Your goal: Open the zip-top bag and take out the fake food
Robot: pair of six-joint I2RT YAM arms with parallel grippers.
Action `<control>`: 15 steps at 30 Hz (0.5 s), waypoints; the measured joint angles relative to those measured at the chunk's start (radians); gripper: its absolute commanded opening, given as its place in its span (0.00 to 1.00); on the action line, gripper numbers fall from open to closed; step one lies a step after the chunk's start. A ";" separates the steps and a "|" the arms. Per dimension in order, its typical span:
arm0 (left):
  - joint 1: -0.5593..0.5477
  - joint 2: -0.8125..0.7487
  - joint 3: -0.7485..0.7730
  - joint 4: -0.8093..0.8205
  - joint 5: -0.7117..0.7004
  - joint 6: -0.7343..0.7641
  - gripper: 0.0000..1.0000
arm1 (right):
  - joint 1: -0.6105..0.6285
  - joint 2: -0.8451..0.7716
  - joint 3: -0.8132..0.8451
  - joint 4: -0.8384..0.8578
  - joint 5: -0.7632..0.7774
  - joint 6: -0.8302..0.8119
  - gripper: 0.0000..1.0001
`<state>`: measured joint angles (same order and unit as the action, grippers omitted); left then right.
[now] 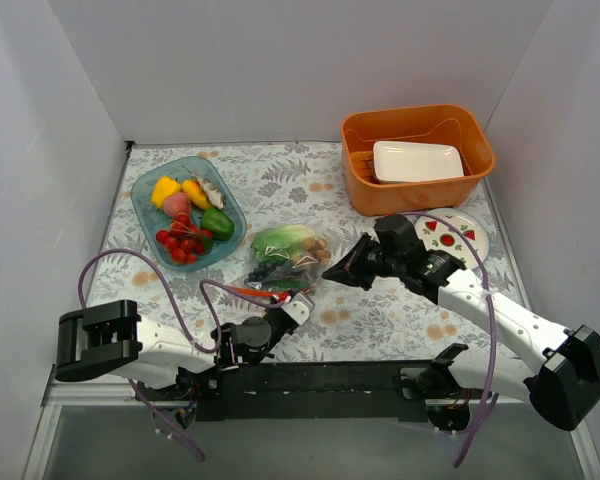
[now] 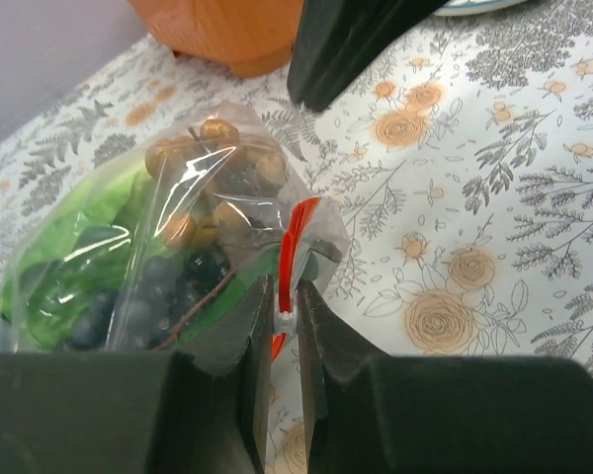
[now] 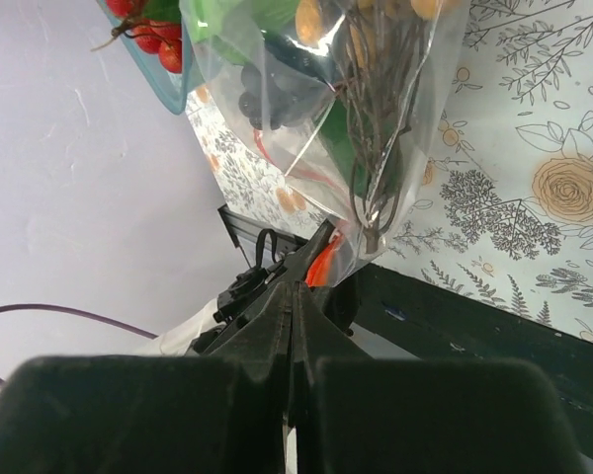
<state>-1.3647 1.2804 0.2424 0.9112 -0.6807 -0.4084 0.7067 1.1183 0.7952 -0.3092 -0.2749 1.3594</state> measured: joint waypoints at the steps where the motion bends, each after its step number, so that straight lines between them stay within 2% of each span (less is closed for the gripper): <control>1: -0.001 -0.003 0.000 -0.019 -0.003 -0.017 0.00 | -0.002 -0.016 -0.005 -0.002 0.009 -0.002 0.01; 9: -0.003 -0.068 -0.001 -0.146 -0.006 -0.128 0.00 | -0.013 -0.106 -0.080 -0.005 0.042 -0.055 0.02; 10: -0.004 -0.076 -0.002 -0.151 -0.002 -0.134 0.00 | -0.013 -0.106 -0.084 -0.005 0.042 -0.070 0.06; 14: -0.004 -0.098 -0.008 -0.156 0.022 -0.146 0.00 | -0.003 -0.111 -0.092 0.013 0.043 -0.138 0.36; 15: -0.004 -0.098 -0.008 -0.156 0.030 -0.146 0.00 | 0.005 -0.114 -0.095 0.027 0.045 -0.162 0.39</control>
<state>-1.3685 1.1824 0.2344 0.7547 -0.6506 -0.5549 0.7113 1.0046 0.7006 -0.2825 -0.2302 1.1976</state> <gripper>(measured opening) 0.117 0.243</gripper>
